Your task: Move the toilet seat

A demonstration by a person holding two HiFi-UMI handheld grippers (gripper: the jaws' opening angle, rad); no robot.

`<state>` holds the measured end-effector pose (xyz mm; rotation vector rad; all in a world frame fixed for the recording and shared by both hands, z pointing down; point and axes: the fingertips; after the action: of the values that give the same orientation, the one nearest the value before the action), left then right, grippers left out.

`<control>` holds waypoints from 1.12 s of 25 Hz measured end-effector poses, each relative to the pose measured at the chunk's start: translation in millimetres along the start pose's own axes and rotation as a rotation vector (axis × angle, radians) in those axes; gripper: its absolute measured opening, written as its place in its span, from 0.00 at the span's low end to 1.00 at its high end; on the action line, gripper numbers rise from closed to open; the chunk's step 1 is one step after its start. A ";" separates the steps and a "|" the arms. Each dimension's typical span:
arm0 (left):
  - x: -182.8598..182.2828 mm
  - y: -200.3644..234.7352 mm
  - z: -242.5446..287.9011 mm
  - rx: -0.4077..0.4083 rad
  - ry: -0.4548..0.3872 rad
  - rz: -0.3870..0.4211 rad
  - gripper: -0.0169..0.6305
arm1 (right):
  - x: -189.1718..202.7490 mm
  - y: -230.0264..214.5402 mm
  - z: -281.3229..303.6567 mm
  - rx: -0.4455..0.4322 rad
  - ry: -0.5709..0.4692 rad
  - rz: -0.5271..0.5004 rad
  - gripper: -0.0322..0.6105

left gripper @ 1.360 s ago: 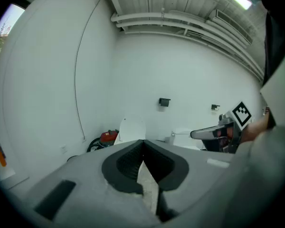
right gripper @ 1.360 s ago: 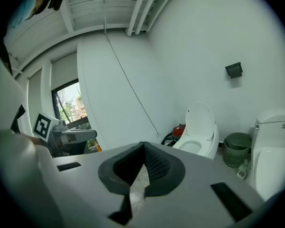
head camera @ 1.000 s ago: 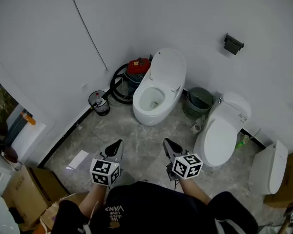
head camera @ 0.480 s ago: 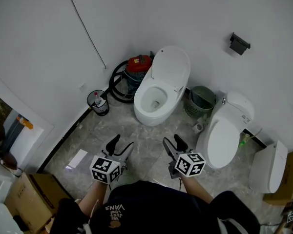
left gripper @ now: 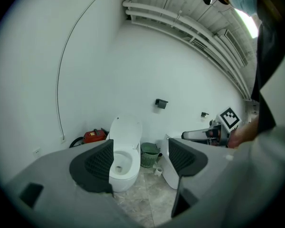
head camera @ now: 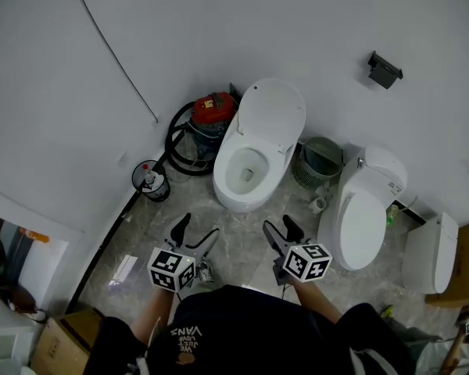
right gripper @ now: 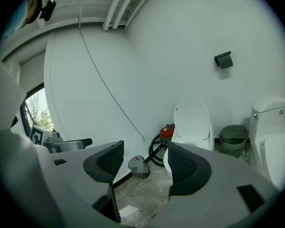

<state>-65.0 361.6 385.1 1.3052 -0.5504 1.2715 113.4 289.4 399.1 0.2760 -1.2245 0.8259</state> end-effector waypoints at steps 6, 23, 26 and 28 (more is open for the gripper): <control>-18.5 50.9 22.7 0.047 0.053 0.020 0.59 | -14.2 -2.9 45.9 0.090 -0.029 0.043 0.48; -5.6 120.6 88.6 0.098 0.168 0.030 0.58 | 12.7 -37.1 87.0 0.265 -0.010 0.182 0.50; 4.3 128.1 101.5 0.080 0.195 0.014 0.58 | 22.8 -49.9 100.8 0.259 0.023 0.204 0.50; 8.8 134.7 111.1 0.065 0.209 -0.004 0.58 | 25.4 -59.6 111.9 0.254 0.044 0.205 0.50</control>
<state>-145.7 235.4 475.0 1.2074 -0.3611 1.4127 76.5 191.6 475.2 0.3392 -1.1188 1.1622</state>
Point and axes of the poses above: the fingertips, and each gripper's own axes: z forward along the fingers, y to its left, x out of its underside, and after that the axes turned 9 degrees about -z, right-handed
